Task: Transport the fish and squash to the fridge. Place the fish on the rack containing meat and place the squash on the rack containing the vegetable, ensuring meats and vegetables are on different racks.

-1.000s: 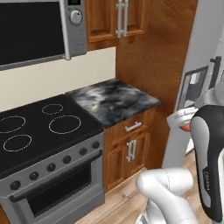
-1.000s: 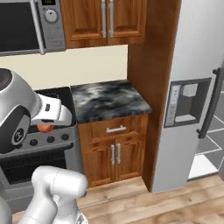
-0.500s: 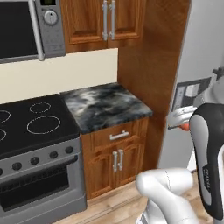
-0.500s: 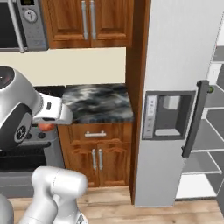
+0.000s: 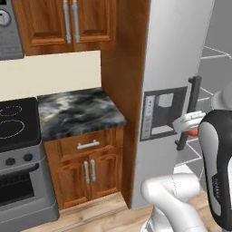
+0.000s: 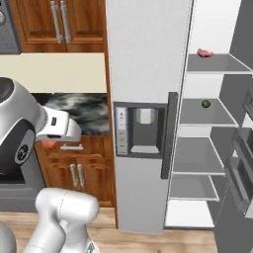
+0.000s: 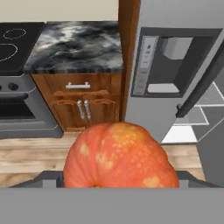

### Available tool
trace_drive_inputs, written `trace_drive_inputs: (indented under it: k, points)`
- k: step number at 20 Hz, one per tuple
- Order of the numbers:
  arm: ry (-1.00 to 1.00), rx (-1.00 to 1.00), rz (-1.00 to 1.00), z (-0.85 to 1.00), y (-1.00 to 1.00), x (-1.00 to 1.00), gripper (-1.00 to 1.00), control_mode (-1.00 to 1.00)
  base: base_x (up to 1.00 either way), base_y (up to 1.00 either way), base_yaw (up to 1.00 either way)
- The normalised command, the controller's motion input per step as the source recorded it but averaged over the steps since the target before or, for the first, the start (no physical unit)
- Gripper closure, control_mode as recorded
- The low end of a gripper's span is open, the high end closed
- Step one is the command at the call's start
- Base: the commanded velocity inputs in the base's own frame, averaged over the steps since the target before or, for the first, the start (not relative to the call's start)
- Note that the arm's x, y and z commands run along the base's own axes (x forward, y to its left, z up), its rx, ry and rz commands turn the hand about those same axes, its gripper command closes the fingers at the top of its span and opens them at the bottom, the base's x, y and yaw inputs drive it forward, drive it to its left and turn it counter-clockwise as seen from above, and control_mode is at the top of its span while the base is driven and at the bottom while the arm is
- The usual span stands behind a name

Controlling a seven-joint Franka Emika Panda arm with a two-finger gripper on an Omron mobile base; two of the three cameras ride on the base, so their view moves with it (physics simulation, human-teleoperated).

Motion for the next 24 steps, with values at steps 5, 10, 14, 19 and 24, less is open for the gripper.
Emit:
trace_drive_inputs:
  k: [5, 10, 14, 19, 24]
  points:
    - [0.00, 0.00, 0.00, 0.00, 0.00, 0.00, 1.00, 1.00, 0.00, -1.00, -0.03]
    - [0.00, 0.00, 0.00, 0.00, 0.00, 0.00, 1.00, 1.00, 0.19, -0.74, -0.09]
    - [0.00, 0.00, 0.00, 0.00, 0.00, 0.00, 1.00, 1.00, 0.34, -0.06, -0.10]
    - [0.00, 0.00, 0.00, 0.00, 0.00, 0.00, 1.00, 1.00, 0.53, -0.04, -0.23]
    - [0.00, 0.00, 0.00, 0.00, 0.00, 0.00, 1.00, 1.00, 0.37, -0.26, -0.36]
